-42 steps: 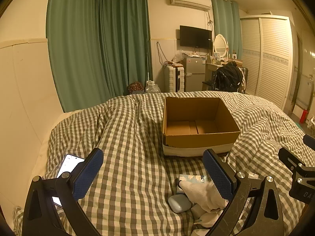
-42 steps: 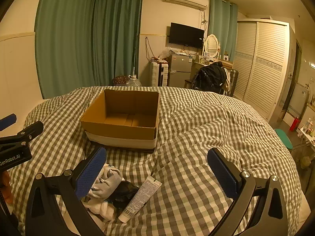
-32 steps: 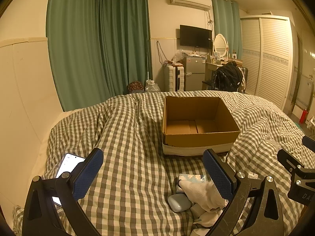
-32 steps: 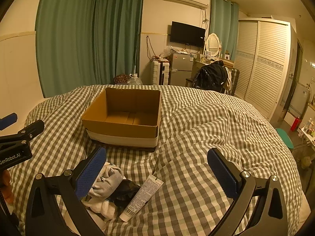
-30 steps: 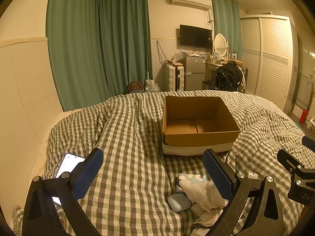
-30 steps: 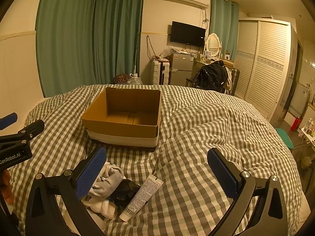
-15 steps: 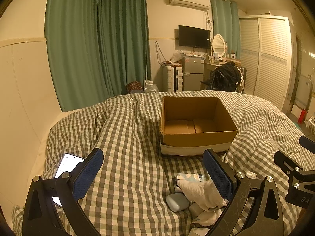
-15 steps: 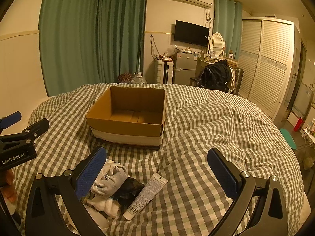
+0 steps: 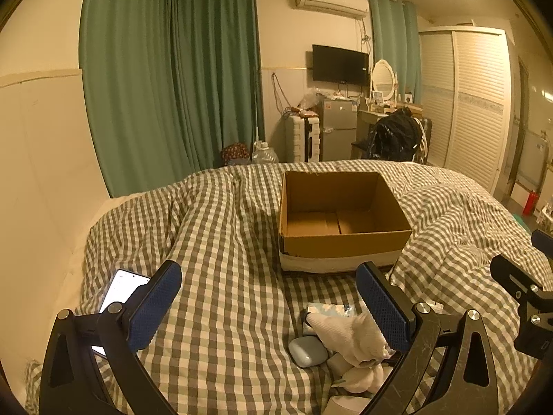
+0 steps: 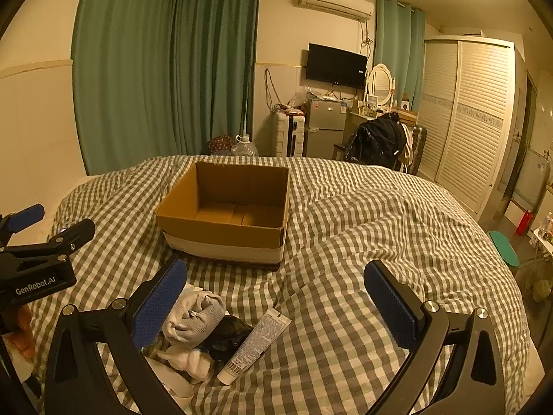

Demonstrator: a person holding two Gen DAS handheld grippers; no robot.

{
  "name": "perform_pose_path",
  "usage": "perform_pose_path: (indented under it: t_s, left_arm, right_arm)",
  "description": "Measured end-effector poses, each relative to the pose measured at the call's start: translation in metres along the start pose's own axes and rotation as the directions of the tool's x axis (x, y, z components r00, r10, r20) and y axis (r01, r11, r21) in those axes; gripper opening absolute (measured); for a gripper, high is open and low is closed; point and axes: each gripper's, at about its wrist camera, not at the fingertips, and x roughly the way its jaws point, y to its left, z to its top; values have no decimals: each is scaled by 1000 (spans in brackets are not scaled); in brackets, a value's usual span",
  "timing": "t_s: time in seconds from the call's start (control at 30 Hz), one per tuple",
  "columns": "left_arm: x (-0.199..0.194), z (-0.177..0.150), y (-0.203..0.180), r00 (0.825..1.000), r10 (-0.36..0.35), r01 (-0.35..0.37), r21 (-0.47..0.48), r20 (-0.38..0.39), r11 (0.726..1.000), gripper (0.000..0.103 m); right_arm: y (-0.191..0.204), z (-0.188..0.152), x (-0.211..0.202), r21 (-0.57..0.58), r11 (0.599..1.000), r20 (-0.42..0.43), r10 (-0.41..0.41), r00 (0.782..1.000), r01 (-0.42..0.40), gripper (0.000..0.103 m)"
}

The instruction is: Organize objects

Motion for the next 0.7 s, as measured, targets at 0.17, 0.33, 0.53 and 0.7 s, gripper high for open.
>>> perform_pose_path:
  t_s: [0.17, 0.33, 0.53, 0.7]
  left_arm:
    - [-6, 1, 3, 1000, -21, 21, -6, 0, 1000, 103]
    - [5, -9, 1, 998, -33, 34, 22, -58, 999, 103]
    - [29, -28, -14, 984, -85, 95, 58, -154, 994, 103]
    - [50, -46, -41, 954, -159, 192, 109, -256, 975, 103]
  right_arm:
    - [1, 4, -10, -6, 999, 11, 31, 999, -31, 103]
    - [2, -4, 0, -3, 998, -59, 68, 996, -68, 103]
    - [7, -26, 32, -39, 998, -173, 32, 984, -39, 103]
    - [-1, -40, 53, -74, 997, -217, -42, 975, 27, 98]
